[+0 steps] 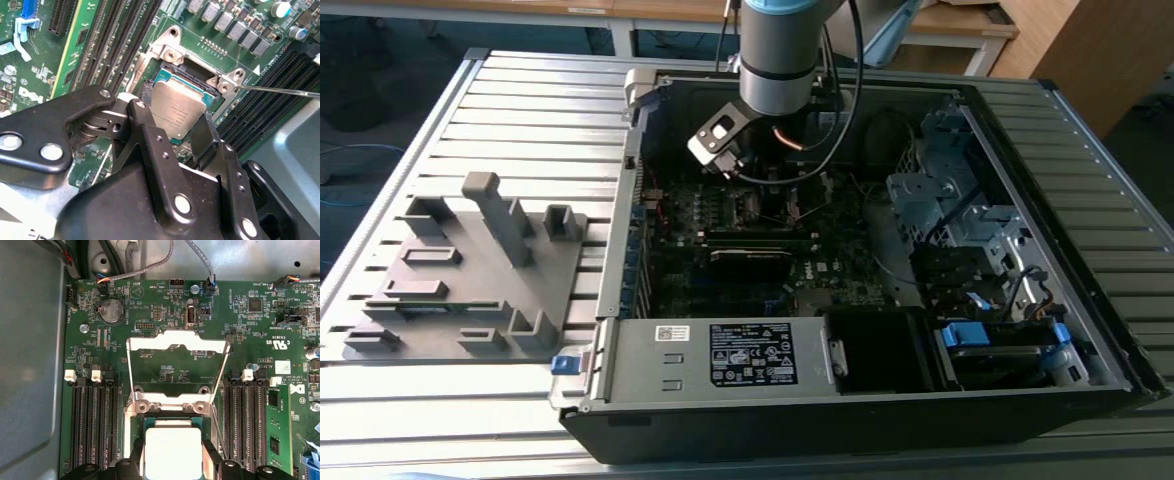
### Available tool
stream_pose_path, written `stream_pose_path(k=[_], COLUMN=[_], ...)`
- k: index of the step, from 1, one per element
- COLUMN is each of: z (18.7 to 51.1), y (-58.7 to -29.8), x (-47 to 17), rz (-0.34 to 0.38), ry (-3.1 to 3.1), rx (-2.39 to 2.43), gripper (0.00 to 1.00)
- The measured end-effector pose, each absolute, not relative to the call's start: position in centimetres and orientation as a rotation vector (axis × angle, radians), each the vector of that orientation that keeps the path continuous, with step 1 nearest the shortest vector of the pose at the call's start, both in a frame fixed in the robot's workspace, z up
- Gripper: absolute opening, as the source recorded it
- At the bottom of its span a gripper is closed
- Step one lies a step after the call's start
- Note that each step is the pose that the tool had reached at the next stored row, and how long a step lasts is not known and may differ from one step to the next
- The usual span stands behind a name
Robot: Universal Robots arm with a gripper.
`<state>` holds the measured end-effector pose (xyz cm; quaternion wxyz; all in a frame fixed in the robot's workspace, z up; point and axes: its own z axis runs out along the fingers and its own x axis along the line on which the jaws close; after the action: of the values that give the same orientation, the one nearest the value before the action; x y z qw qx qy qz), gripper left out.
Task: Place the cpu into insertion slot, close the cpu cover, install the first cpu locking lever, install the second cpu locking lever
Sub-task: 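Place the cpu into insertion slot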
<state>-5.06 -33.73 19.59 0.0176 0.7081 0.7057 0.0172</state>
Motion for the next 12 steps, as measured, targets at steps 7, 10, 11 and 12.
stream_pose_path(k=[7,10,11,12], z=[19.56,19.56,19.55,19.56], y=[-33.71,-33.71,-33.70,-33.70], x=[-5.20,-5.17,-5.13,-5.08], rz=[0.054,0.054,0.054,0.054], ry=[2.193,2.193,2.193,2.193], rx=[2.200,2.200,2.200,2.200], gripper=[0.54,0.54,0.54,0.54])
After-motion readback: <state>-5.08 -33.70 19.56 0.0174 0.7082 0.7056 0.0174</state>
